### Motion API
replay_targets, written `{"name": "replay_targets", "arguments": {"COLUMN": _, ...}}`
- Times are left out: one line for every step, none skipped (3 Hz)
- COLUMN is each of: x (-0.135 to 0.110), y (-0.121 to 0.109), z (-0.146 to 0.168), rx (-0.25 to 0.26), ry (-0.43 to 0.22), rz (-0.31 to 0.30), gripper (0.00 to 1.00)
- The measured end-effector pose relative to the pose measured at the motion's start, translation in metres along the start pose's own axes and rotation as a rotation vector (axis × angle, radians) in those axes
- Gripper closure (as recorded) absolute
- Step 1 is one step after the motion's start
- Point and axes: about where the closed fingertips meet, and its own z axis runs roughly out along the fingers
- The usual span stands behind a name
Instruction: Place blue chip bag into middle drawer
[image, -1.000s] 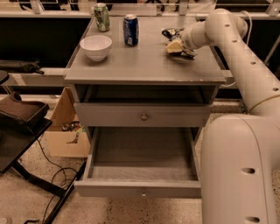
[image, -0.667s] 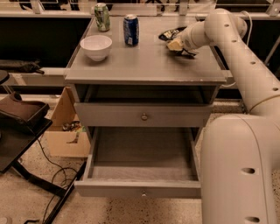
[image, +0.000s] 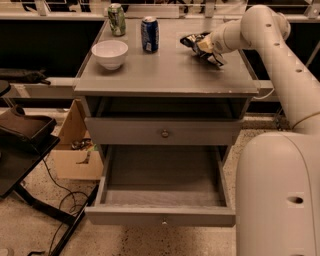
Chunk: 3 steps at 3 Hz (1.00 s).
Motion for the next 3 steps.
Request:
{"name": "replay_targets", "arguments": {"x": -0.02, "y": -0.016, "z": -0.054, "rx": 0.037, "ry": -0.072, "rz": -0.026, "gripper": 1.0}}
{"name": "replay_targets", "arguments": {"x": -0.052, "y": -0.02, "z": -0.159, "rx": 0.103, "ry": -0.169, "rz": -0.077, "gripper": 1.0}}
{"name": "replay_targets", "arguments": {"x": -0.087, "y": 0.013, "z": -0.244, "rx": 0.13, "ry": -0.262, "rz": -0.14, "gripper": 1.0}}
